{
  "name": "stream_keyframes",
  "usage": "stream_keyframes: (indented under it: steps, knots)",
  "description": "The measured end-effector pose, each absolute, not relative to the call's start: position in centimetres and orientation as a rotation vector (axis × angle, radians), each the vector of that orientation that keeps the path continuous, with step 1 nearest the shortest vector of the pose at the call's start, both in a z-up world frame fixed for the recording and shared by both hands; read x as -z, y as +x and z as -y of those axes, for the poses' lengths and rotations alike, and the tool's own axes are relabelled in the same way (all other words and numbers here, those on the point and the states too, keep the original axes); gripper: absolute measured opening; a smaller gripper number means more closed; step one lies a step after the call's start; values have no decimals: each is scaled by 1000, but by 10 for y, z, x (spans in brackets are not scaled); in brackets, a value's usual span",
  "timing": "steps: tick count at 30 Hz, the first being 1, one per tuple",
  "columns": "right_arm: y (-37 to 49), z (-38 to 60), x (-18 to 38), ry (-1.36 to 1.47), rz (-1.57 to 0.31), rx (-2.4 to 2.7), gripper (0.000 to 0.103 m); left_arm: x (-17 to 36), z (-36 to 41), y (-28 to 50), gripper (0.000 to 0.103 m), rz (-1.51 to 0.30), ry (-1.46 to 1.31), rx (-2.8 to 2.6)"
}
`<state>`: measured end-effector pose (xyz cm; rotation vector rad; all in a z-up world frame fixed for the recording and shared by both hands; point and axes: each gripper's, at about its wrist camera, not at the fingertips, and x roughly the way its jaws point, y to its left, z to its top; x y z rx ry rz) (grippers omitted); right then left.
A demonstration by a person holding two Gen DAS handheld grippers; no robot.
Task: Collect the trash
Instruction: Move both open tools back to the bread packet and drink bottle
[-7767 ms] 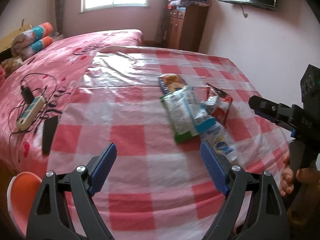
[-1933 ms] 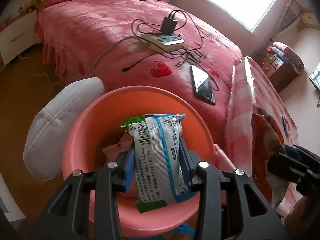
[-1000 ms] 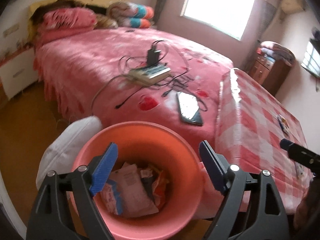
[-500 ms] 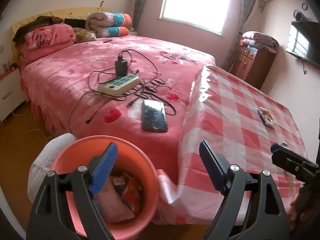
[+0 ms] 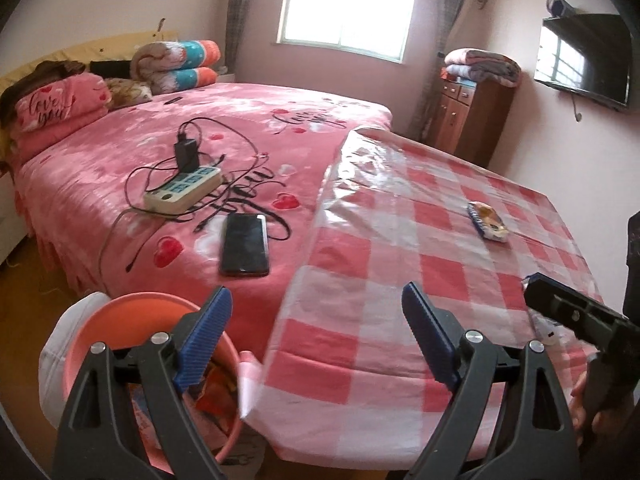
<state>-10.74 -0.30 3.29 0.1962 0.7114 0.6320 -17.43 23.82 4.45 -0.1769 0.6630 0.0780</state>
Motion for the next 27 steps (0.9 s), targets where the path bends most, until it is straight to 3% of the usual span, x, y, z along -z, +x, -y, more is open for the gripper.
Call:
stream_keyframes:
  steps: [27]
  knots:
    - [-95,108,-28,337,-741,-506,94,-51,-155,-145,87,-764,-57,-17]
